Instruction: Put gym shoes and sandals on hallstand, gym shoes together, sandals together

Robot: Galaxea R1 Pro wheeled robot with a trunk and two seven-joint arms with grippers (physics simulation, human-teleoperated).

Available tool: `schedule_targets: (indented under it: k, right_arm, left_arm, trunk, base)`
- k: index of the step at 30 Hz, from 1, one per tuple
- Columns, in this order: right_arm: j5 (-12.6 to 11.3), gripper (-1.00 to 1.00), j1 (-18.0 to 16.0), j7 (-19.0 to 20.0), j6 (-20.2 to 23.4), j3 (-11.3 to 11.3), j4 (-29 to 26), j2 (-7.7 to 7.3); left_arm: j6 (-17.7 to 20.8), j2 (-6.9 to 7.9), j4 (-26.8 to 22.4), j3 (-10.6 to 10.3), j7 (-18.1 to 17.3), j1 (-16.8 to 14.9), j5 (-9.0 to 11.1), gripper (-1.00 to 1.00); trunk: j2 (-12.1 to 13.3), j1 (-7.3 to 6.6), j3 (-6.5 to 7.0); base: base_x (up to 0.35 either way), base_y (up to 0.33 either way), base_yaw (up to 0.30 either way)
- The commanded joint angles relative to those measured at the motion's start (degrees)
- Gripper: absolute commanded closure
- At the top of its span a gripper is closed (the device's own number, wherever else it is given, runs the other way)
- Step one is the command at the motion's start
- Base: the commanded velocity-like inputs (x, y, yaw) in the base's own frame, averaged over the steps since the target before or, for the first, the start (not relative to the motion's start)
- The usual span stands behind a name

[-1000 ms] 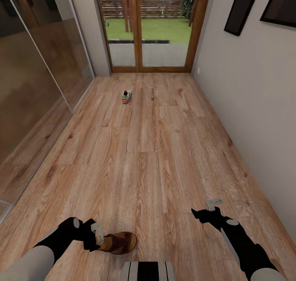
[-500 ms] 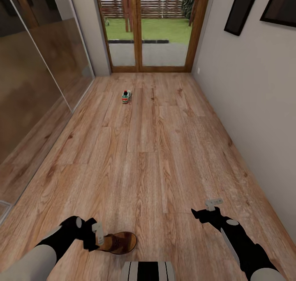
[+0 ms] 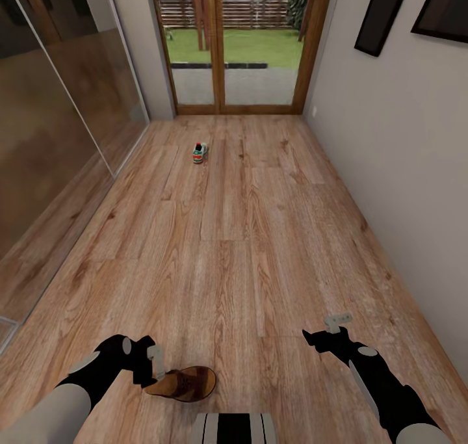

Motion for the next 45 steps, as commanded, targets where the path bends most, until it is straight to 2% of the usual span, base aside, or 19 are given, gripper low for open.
schedule_targets:
  k: [1, 10, 18, 45]
  right_arm:
    - [0.3, -1.0, 0.0, 0.2, 0.3, 0.0, -0.1, -0.01]
    - [0.3, -1.0, 0.0, 0.2, 0.3, -0.1, -0.2, -0.01]
    - [0.3, -1.0, 0.0, 0.2, 0.3, -0.1, -0.2, -0.01]
    - [0.3, -1.0, 0.0, 0.2, 0.3, -0.1, -0.2, -0.01]
  left_arm:
    - [0.2, 0.04, -0.2, -0.3, -0.2, 0.0, -0.1, -1.0]
    - [0.2, -0.25, -0.4, -0.3, -0.2, 0.0, -0.2, -1.0]
    - [0.1, -0.55, -0.4, -0.4, -0.2, 0.0, -0.3, -1.0]
    - [0.3, -0.6, -0.4, -0.6, -0.1, 0.4, -0.5, -1.0]
  trunk:
    - [0.0, 0.02, -0.26]
    - [-0.1, 0.25, -2.55]
    - [-0.1, 0.25, -3.18]
    - [-0.1, 0.25, -3.57]
  base:
    - [0.0, 0.0, 0.0]
    - [0.0, 0.0, 0.0]
    - [0.0, 0.0, 0.0]
    - [0.0, 0.0, 0.0]
